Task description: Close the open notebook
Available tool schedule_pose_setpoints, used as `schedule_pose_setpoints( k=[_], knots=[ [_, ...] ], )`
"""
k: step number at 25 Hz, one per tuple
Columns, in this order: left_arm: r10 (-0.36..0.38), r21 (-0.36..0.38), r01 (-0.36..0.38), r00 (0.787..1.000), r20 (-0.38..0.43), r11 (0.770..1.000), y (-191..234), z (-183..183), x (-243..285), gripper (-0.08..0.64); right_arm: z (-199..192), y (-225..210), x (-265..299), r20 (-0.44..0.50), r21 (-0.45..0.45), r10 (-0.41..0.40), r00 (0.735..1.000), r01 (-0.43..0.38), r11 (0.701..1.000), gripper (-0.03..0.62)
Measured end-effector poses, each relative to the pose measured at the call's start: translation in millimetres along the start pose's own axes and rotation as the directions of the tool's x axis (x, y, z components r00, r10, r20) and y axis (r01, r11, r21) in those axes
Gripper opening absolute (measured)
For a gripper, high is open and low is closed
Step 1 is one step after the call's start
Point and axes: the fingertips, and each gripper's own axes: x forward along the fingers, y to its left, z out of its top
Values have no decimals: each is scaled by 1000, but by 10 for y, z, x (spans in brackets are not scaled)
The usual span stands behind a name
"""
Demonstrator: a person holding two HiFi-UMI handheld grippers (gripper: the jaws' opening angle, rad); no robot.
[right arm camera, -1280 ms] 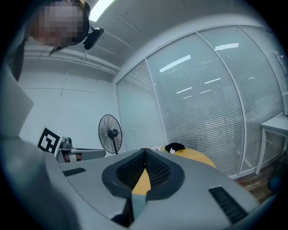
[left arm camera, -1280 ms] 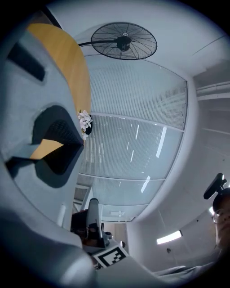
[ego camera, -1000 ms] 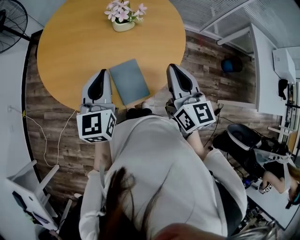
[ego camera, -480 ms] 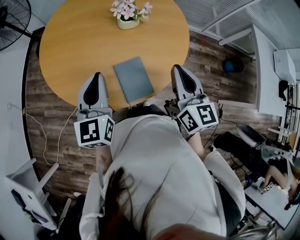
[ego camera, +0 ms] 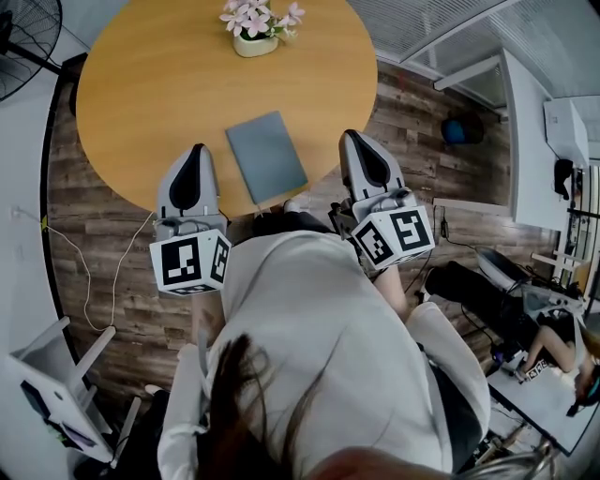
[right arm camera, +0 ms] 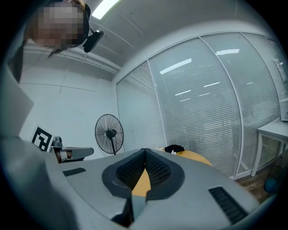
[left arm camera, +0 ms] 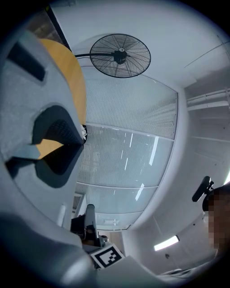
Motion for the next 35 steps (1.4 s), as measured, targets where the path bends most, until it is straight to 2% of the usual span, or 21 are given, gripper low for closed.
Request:
schedule_pose_setpoints(
  k=[17,35],
  knots=[
    [-45,-2,45,999,-5,999,-99,-87,-21,15,7,203,1,0,-53,28,1000,-28,998,2],
    [-60,-13,60,998,-2,998,-94,-92,27,15,5,203,64,-7,-59,25,1000,-26,998,2]
  ],
)
